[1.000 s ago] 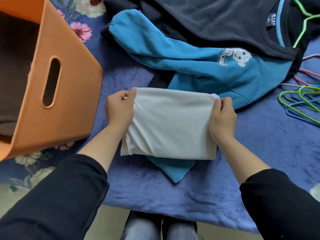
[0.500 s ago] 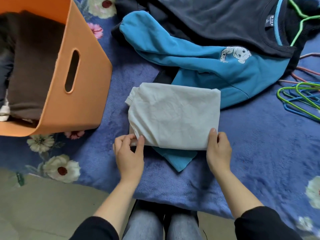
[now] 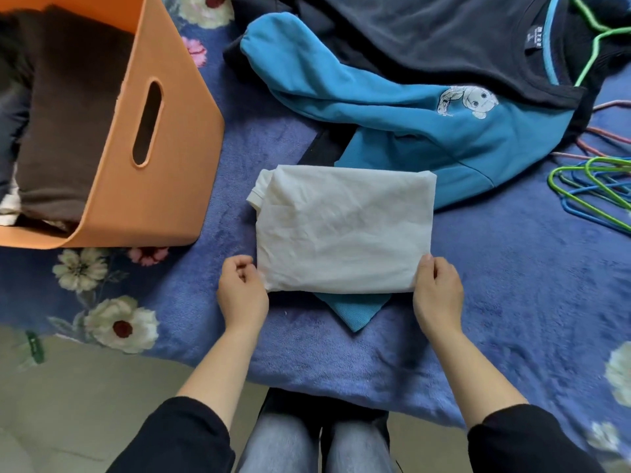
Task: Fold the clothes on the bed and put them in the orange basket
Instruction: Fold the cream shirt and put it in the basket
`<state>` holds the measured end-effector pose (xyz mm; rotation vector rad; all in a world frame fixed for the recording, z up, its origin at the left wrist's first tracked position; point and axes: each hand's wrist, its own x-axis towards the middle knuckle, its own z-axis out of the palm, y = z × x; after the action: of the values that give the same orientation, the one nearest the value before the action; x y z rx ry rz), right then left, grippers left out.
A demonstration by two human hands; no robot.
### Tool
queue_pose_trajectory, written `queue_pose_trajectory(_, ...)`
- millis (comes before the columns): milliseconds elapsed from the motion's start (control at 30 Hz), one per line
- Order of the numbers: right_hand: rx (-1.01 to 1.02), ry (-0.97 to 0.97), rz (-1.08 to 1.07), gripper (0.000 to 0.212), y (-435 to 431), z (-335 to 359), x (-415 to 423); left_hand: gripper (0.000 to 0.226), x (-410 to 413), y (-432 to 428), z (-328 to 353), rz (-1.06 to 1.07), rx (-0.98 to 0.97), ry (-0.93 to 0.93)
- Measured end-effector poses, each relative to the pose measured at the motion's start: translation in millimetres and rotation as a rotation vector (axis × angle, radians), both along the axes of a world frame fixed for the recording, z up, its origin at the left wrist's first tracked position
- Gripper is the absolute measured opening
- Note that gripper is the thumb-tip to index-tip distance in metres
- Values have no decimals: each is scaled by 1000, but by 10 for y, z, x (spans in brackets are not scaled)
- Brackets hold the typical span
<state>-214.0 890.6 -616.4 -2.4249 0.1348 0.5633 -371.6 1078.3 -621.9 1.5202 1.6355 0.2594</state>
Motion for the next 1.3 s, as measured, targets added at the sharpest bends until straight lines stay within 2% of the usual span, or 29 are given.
queue_pose_trajectory(67,86,68,-100,34,-43,11,8,14,138,99,100,47,-72,-119)
queue_pose_trajectory(133,166,180,-171,40,-71,13,33,36,262,206,150,-5,-209,-209)
queue_pose_trajectory(200,259,349,-210,41,-56,64,84,59,369,294,190,-85,-340,-173)
queue_pose_trajectory(233,318,438,-241,37,-50,94,112,58,394,319,205,-108,-390,-153)
queue_pose_trajectory(333,484,599,-387,23,-25,260,194,30,401,329,360,-65,-532,-168)
queue_pose_trajectory(433,747,679,-539,15,29,542,232,25,343,251,599,84,-813,-318)
queue_pose_trajectory(533,976,725,-623,27,68,870,198,15,259,101,926,181,-1001,-455)
queue_pose_trajectory(633,1117,720,-643,34,118,1280,148,28,128,-11,1344,212,-1046,-587)
queue_pose_trajectory(733,1200,694,-584,26,228,1737,187,47,85,-30,1784,211,-1007,-800)
queue_pose_trajectory(833,1410,666,-477,27,371,2181,172,38,90,-65,2310,208,-949,-1075)
queue_pose_trajectory(900,1531,750,-386,31,564,2476,27,41,30,-30,2640,203,-890,-1193)
queue_pose_trajectory(967,1506,852,-305,39,818,2662,-137,48,-31,28,2784,222,-813,-1221)
queue_pose_trajectory(1067,1347,832,-238,28,1261,2807,-278,58,-268,206,2876,279,-726,-1211)
queue_pose_trajectory(1133,1245,841,-172,28,1588,2864,-323,63,-523,489,2892,311,-703,-1297)
queue_pose_trajectory(1200,1138,877,-98,25,1923,2871,-369,60,-777,871,2909,316,-693,-1337)
queue_pose_trajectory(1300,978,889,-18,30,2457,2806,-424,46,-1046,1534,2884,324,-679,-1190)
